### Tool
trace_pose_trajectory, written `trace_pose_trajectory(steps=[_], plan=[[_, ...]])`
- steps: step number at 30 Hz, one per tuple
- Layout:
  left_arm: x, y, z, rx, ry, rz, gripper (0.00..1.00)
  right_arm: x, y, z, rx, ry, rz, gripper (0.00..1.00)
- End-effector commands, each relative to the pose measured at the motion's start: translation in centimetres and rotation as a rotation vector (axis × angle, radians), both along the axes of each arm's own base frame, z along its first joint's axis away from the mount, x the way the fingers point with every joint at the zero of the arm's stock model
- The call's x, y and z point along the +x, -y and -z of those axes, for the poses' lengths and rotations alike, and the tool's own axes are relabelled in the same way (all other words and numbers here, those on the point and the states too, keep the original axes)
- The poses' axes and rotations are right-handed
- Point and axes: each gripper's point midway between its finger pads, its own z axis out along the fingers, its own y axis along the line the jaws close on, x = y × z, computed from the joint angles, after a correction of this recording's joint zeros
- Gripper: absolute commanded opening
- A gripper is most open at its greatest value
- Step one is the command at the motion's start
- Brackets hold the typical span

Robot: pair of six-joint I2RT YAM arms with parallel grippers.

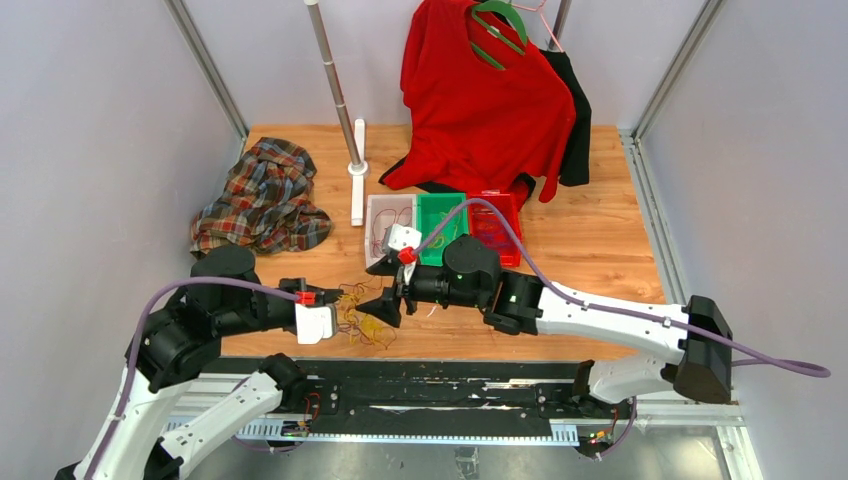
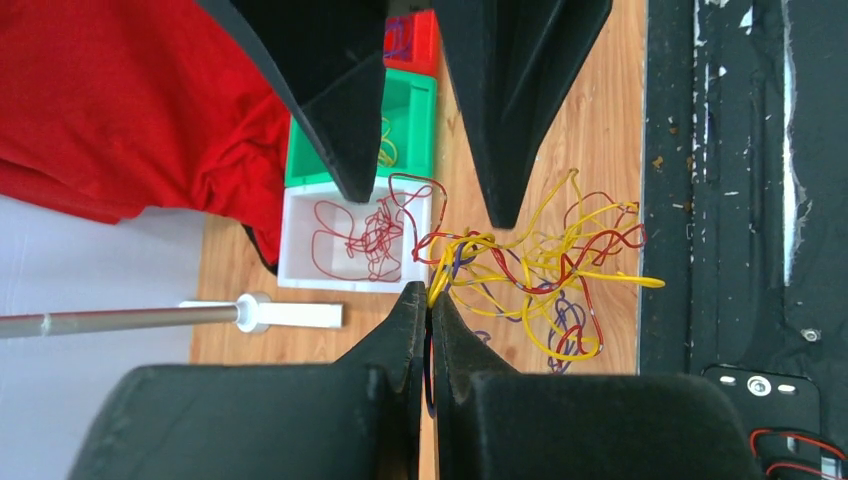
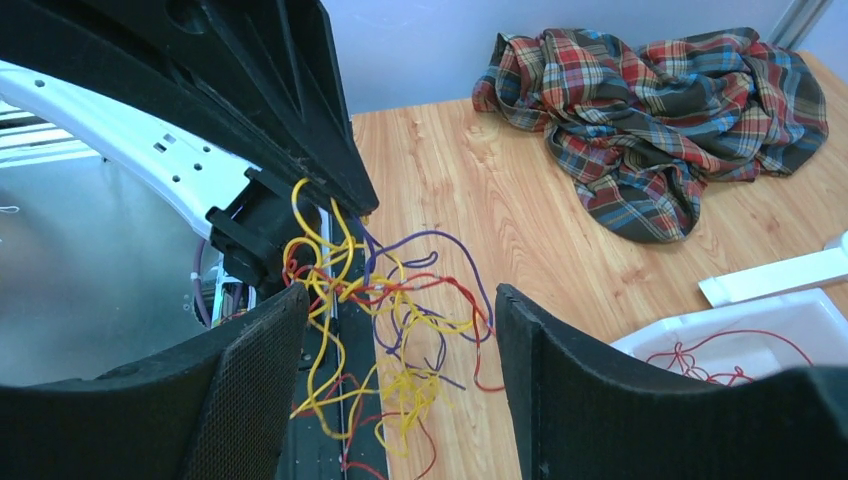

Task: Untangle the cables

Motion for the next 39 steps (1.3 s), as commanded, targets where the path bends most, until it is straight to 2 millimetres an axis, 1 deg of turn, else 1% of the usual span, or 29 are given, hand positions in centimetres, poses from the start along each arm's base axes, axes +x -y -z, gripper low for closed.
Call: trace_pose_trajectory(steps=[1,4,6,7,8,11,12,13,15,16,17,18,19,20,22,26,28,31,34,37,39], plan=[[-0.8,0.9,-1.8,-0.065,0.01,0.053,0.03,-0.1,-1.2,-2.4,0.034,0.077,-0.014,0.68],[-1.1,1.1,-1.9,-0.073,0.004,0.068,0.03,0.0,-1.8,-2.4,0.027,0.073,-0.023,0.66],[-1.0,1.1,-1.9,-0.072,0.002,0.067,0.03,0.1,-2.1,-2.4,0.028,0.071,-0.022,0.61],[-1.0,1.1,-1.9,-0.073,0.001,0.068,0.03,0.1,-2.2,-2.5,0.03,0.072,-0.021,0.55],[-1.1,1.1,-1.9,-0.073,0.0,0.068,0.03,0.2,-2.3,-2.6,0.03,0.072,-0.019,0.46],[-1.0,1.1,-2.1,-0.076,0.004,0.066,0.03,0.3,-2.2,-2.8,0.034,0.064,-0.012,0.19],[-1.0,1.1,-2.2,-0.075,0.002,0.063,0.04,0.3,-2.1,-2.8,0.034,0.06,-0.006,0.09],[-0.9,1.1,-2.2,-0.074,0.002,0.06,0.07,0.4,-2.0,-2.8,0.034,0.054,0.003,0.02],[-0.8,1.0,-2.2,-0.072,0.003,0.051,0.18,0.5,-1.5,-2.9,0.043,0.051,0.019,0.01],[-0.6,0.8,-2.1,-0.066,0.005,0.036,0.31,0.6,-1.3,-3.0,0.049,0.053,0.031,0.01],[-0.3,0.7,-1.9,-0.059,0.005,0.018,0.45,0.8,-1.0,-3.0,0.051,0.054,0.047,0.01],[0.0,0.4,-1.8,-0.054,0.002,-0.005,0.53,1.0,-0.7,-2.9,0.05,0.054,0.062,0.01],[0.2,0.2,-1.7,-0.048,0.0,-0.025,0.57,1.1,-0.4,-2.8,0.048,0.054,0.073,0.01],[0.4,0.0,-1.5,-0.042,0.002,-0.042,0.59,1.2,-0.1,-2.7,0.047,0.054,0.082,0.01],[0.7,-0.2,-1.2,-0.03,0.005,-0.061,0.59,1.4,0.4,-2.4,0.042,0.05,0.098,0.01],[1.0,-0.2,0.0,-0.009,-0.027,-0.075,0.53,1.6,0.8,-2.0,0.031,0.032,0.117,0.01],[1.4,0.0,0.5,-0.02,-0.06,-0.1,0.52,1.5,0.9,-2.1,0.037,0.026,0.12,0.01],[1.7,0.7,0.3,-0.072,-0.086,-0.115,0.49,1.6,1.1,-2.8,0.057,0.024,0.125,0.01],[1.9,1.6,-0.3,-0.124,-0.093,-0.105,0.42,1.2,1.3,-3.8,0.09,0.014,0.108,0.01],[1.9,2.4,-0.6,-0.148,-0.077,-0.063,0.33,0.8,1.4,-4.7,0.119,-0.001,0.09,0.01],[1.9,2.7,-0.7,-0.149,-0.055,-0.031,0.3,0.6,1.5,-5.1,0.136,-0.017,0.084,0.01]])
